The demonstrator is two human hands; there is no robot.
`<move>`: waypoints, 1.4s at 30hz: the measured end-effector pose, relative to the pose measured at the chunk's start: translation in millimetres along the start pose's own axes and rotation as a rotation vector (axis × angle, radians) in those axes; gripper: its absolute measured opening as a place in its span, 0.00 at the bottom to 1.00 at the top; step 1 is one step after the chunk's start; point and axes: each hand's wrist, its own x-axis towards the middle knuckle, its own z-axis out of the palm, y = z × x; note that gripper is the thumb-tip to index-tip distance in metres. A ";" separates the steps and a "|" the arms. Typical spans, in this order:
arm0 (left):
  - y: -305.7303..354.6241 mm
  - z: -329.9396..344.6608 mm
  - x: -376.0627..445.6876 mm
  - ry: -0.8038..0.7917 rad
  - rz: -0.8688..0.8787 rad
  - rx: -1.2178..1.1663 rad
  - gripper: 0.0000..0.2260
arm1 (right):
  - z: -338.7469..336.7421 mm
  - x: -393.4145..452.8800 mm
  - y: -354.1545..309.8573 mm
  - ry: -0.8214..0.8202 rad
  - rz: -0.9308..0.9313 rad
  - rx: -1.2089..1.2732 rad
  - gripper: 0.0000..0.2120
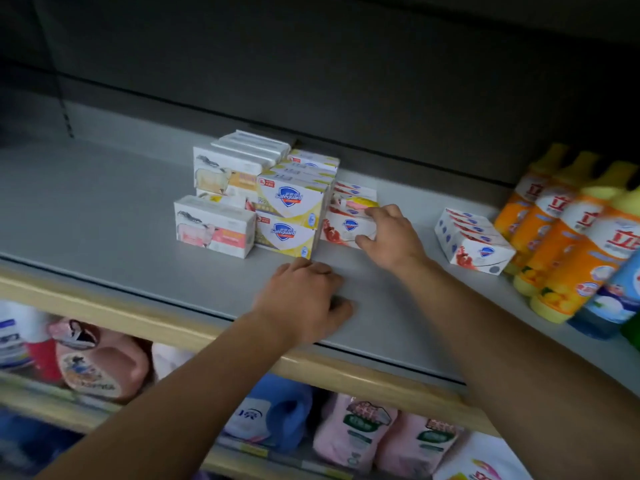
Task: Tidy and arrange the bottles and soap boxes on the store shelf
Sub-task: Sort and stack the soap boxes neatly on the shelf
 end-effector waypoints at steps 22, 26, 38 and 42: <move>-2.5 -11.1 2.1 0.060 -0.102 -0.418 0.29 | -21.9 -59.5 15.3 0.145 0.150 0.382 0.16; -4.1 -17.0 0.3 0.131 -0.137 -0.900 0.31 | -28.9 -105.3 15.7 0.071 0.107 0.717 0.13; -6.5 -25.5 -7.2 0.234 -0.284 -1.218 0.05 | -6.7 -135.7 1.9 0.018 -0.127 0.960 0.37; -7.0 -28.7 -12.9 0.222 -0.235 -1.297 0.16 | -9.1 -137.2 4.5 0.044 -0.012 0.979 0.29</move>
